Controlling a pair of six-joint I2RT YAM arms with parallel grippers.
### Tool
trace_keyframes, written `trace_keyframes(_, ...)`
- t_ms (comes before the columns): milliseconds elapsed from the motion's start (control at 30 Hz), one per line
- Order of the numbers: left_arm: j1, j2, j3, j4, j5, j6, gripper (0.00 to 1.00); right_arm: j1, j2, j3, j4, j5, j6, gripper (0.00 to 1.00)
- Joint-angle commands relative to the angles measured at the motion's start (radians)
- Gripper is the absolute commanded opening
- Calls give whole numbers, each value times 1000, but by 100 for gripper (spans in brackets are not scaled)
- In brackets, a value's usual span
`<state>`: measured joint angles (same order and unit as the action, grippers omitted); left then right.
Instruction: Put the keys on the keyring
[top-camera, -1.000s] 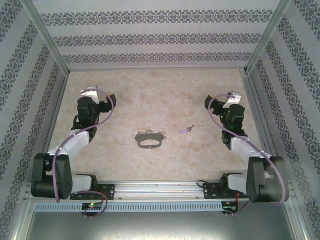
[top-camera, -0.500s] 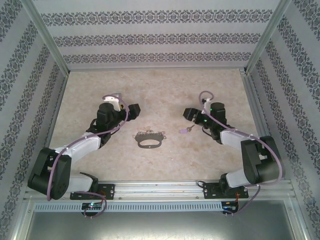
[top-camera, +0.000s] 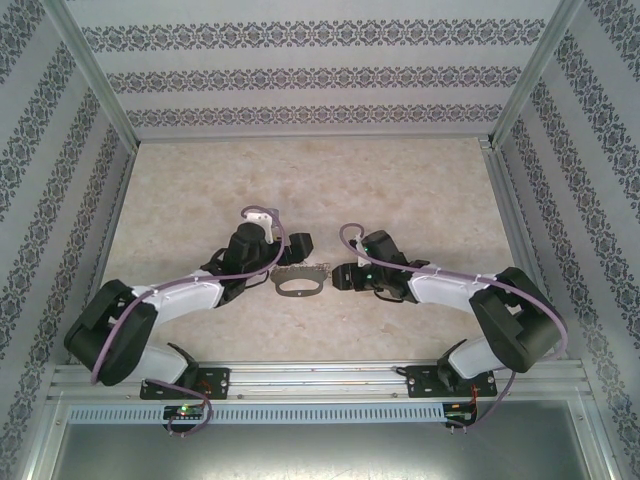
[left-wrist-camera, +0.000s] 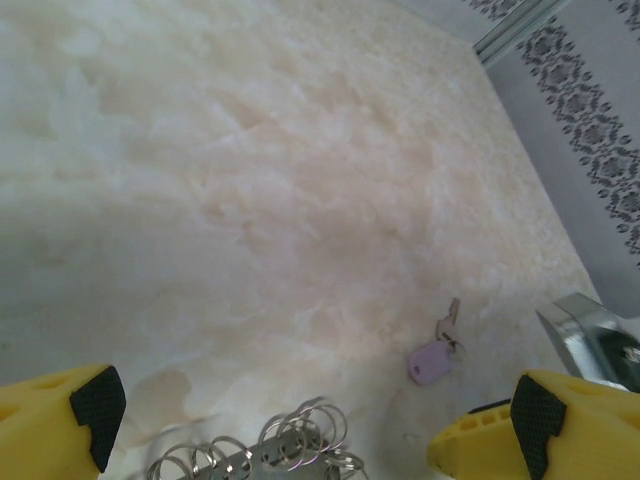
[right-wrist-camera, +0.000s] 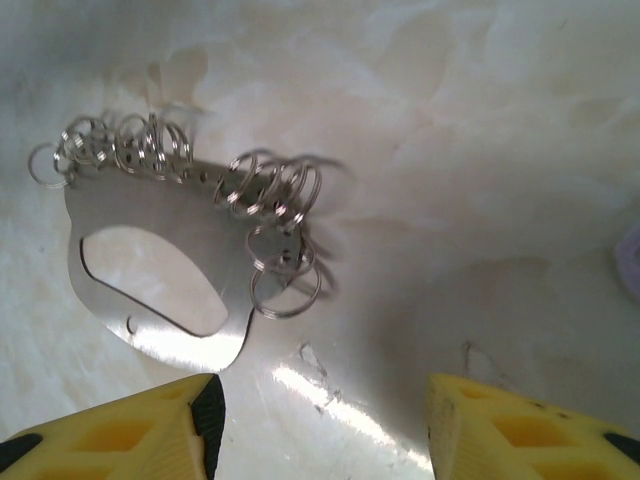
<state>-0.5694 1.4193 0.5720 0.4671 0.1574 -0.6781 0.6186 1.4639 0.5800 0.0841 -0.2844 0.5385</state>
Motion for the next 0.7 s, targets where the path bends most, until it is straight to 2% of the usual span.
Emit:
trace_keyframes(0, -17, 54, -39, 141, 29, -95, 100, 37, -25, 26, -32, 66, -20, 55)
trace_keyframes(67, -22, 84, -52, 191, 45, -121, 100, 55, -26, 30, -32, 81, -21, 55)
trace_keyframes(200, -60, 74, -55, 163, 9, -110, 100, 64, -19, 34, -31, 104, -17, 54)
trace_keyframes(367, -129, -22, -33, -25, -106, -34, 100, 64, -25, 30, -23, 123, -17, 54)
trace_keyframes(500, -155, -67, -15, -171, -146, -41, 100, 66, -35, 28, -23, 142, -17, 55)
trace_keyframes(667, -195, -86, -25, -217, -170, -78, 100, 57, -71, 8, -35, 167, -20, 56)
